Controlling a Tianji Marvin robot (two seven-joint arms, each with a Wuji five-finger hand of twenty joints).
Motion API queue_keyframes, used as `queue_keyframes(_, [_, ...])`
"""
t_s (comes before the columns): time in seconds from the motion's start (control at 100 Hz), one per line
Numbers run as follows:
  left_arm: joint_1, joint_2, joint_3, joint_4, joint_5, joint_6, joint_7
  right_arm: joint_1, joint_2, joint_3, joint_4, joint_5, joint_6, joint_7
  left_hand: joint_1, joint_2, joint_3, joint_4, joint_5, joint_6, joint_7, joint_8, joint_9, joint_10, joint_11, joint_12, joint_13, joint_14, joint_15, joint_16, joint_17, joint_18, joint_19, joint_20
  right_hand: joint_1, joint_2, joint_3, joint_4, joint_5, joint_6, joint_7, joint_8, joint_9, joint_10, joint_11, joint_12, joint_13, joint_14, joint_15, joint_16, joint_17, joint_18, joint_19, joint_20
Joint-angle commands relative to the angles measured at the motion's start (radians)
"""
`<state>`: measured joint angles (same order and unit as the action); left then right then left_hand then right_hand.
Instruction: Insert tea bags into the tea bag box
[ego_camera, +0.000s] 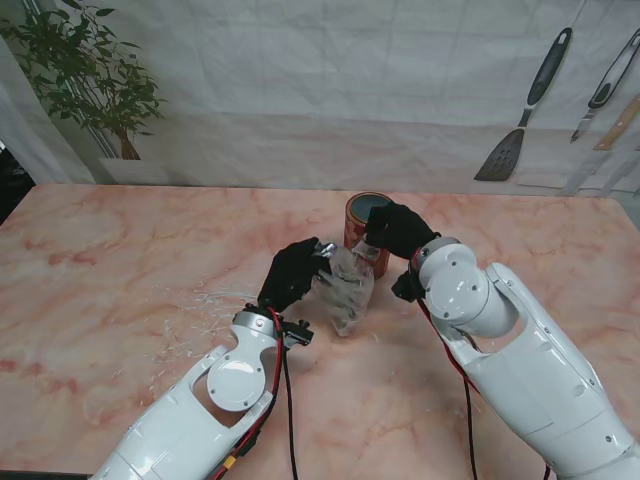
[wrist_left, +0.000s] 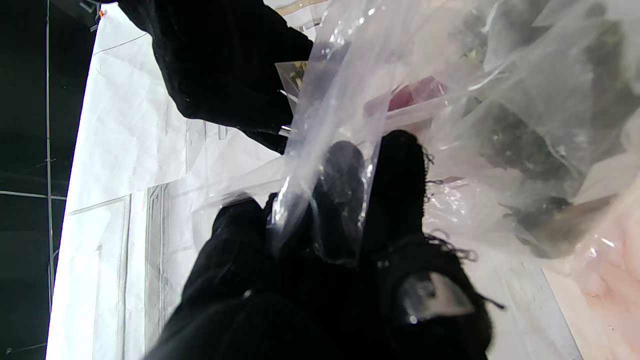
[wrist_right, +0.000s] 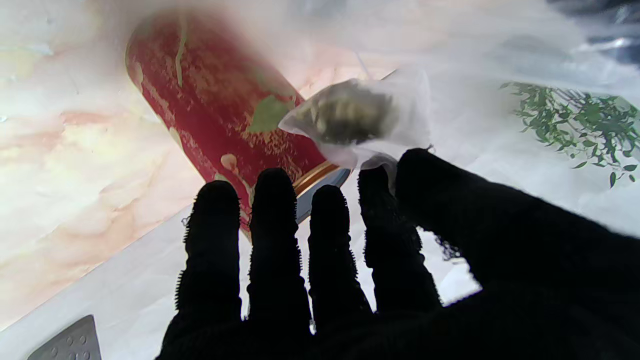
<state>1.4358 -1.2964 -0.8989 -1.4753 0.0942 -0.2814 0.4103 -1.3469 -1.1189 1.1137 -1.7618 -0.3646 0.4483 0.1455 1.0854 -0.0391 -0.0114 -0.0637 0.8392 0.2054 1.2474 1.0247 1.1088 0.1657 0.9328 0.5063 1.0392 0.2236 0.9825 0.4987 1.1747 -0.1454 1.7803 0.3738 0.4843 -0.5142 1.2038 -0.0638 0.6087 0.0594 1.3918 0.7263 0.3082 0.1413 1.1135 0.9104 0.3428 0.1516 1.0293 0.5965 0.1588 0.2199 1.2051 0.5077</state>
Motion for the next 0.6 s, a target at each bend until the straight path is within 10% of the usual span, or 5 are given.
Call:
queue_keyframes(0.0, [0.001,0.000,-0.002,-0.011,-0.002,0.003,-0.012,0.011,-0.007,0.007,-0.006,-0.005,0.008,-0.001,0.049,0.054,0.000,0.025,0.019,0.086,0.076,0.011,-0.014,-0.035,-0.023,-0.021,0.102,0.161,0.127,-0.012,-0.106,0.095,0.076,-0.015,-0.004,-0.027,0.061,-0.011,0.014,-0.017,0.042,-0.007,0.013,-0.012,0.024,-0.012,0.019,-0.018,0.018,0.008,0.004,0.003,0.019,0.003])
queue_keyframes(0.59, [-0.003,0.002,0.000,-0.006,-0.007,0.009,-0.024,0.111,-0.069,-0.005,0.099,0.042,0.091,-0.177,0.048,0.054,0.000,0.025,0.019,0.087,0.076,0.011,-0.013,-0.034,-0.023,-0.021,0.101,0.160,0.127,-0.011,-0.106,0.097,0.075,-0.016,0.001,-0.053,0.075,-0.029,0.037,-0.018,0.029,-0.013,0.040,-0.014,0.030,-0.008,0.043,-0.019,0.033,0.018,0.018,0.004,0.031,0.006])
